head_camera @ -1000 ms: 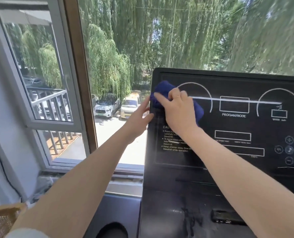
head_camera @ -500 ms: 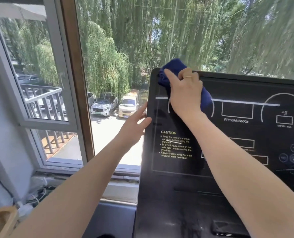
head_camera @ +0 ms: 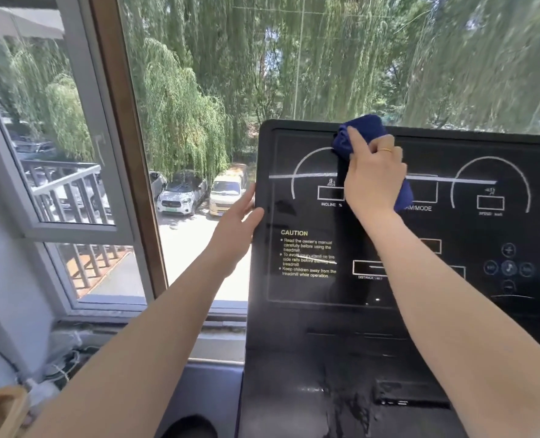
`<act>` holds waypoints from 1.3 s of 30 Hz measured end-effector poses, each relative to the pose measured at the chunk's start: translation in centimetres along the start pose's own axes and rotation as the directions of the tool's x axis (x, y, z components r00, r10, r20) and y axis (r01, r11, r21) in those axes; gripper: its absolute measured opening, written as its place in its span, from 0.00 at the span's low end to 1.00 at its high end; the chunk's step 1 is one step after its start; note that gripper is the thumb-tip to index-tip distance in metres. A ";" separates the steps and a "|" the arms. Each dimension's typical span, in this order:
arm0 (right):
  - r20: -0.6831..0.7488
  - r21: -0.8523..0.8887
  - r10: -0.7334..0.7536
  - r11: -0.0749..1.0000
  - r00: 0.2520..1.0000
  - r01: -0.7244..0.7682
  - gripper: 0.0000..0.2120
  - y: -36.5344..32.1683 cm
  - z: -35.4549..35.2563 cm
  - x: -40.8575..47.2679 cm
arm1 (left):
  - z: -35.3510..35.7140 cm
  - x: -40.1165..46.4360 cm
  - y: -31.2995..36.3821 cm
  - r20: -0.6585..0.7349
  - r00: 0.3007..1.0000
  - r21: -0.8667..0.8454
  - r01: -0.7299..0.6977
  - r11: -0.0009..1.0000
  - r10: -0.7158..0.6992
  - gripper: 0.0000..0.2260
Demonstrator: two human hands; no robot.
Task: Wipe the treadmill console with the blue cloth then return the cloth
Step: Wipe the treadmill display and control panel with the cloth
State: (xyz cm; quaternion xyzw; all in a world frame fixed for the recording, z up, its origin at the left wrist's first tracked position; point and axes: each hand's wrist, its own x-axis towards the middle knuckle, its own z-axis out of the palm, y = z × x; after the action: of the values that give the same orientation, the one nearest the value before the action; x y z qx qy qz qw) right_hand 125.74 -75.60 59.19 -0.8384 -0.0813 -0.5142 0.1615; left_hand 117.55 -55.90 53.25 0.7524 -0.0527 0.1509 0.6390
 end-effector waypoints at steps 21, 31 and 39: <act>0.144 0.238 -0.492 0.859 0.859 0.453 0.23 -1.1 -1.4 -13.0 | 1.3 -9.7 -7.5 -0.073 0.978 0.106 0.205 0.973 -0.198 0.19; 0.232 0.180 -0.579 0.815 0.781 0.551 0.26 3.5 -3.2 -15.6 | 2.2 -12.5 -9.4 -0.031 0.981 0.040 0.195 0.980 -0.194 0.25; 0.271 0.249 -0.606 0.795 0.748 0.553 0.27 -1.2 -2.7 -20.7 | 2.8 -13.3 -10.0 -0.066 0.976 -0.013 0.207 0.978 -0.208 0.27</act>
State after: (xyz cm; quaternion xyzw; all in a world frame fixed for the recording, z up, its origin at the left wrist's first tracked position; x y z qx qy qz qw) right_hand 113.60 -74.87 42.15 -0.8314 -0.4035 -0.3798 0.0409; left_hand 108.05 -58.37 39.50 0.7463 0.0472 0.1085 0.6550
